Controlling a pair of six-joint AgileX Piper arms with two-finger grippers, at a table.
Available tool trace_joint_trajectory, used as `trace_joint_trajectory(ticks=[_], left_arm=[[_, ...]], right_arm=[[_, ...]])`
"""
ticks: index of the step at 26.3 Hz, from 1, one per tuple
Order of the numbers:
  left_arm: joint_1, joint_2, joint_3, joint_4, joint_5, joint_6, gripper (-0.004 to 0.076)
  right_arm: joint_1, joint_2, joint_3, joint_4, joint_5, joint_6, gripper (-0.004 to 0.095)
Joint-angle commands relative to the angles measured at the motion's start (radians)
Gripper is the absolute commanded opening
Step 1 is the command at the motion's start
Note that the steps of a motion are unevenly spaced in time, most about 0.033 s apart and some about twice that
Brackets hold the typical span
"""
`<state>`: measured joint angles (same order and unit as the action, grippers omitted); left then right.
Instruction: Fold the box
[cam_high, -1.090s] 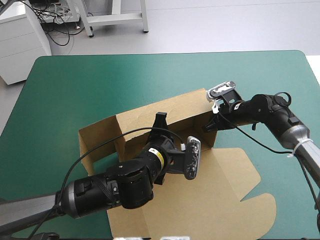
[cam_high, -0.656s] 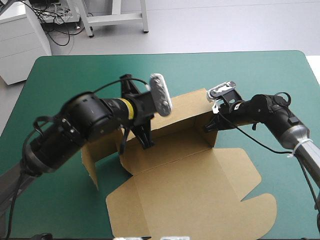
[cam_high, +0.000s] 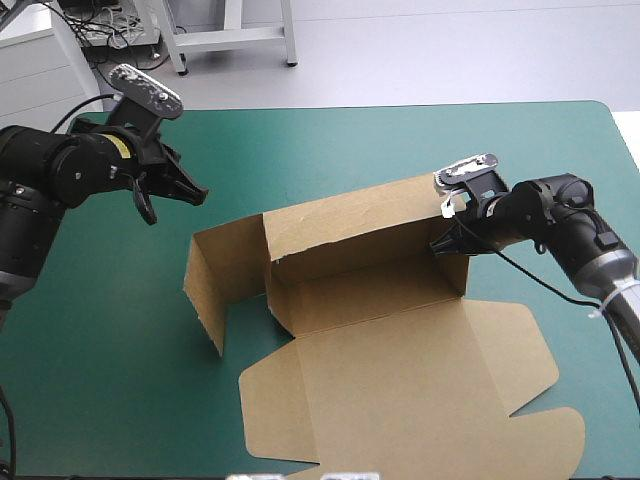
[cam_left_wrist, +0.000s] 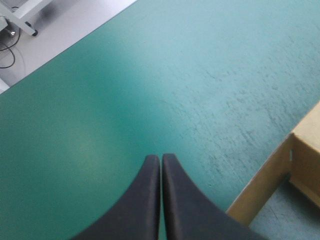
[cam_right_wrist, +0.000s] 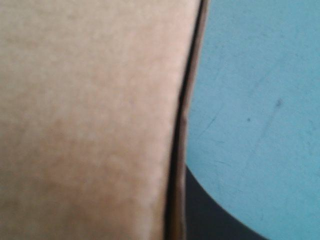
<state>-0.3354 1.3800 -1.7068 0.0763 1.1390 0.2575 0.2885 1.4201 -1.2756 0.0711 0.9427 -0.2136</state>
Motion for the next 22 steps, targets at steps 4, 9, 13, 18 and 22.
trace_joint_trajectory(ticks=[4,9,13,18,22], left_arm=[[0.035,-0.059,-0.019,0.0,-0.087,-0.029,-0.0006],[0.035,-0.059,-0.019,0.001,-0.087,-0.029,-0.0006],[0.035,-0.059,-0.019,0.001,-0.099,-0.029,-0.0006],[0.035,-0.058,-0.019,-0.001,-0.107,-0.029,-0.0006],[0.035,-0.058,-0.019,-0.001,-0.107,-0.029,-0.0006]], right_arm=[[-0.032,0.01,-0.125,-0.054,0.108,0.103,-0.0022],[-0.108,0.151,-0.211,0.02,0.119,0.099,-0.0023],[-0.117,0.252,-0.303,0.02,0.117,0.095,-0.0023],[-0.117,0.351,-0.41,0.019,0.119,0.092,-0.0021],[-0.117,0.404,-0.47,0.019,0.12,0.089,0.0024]])
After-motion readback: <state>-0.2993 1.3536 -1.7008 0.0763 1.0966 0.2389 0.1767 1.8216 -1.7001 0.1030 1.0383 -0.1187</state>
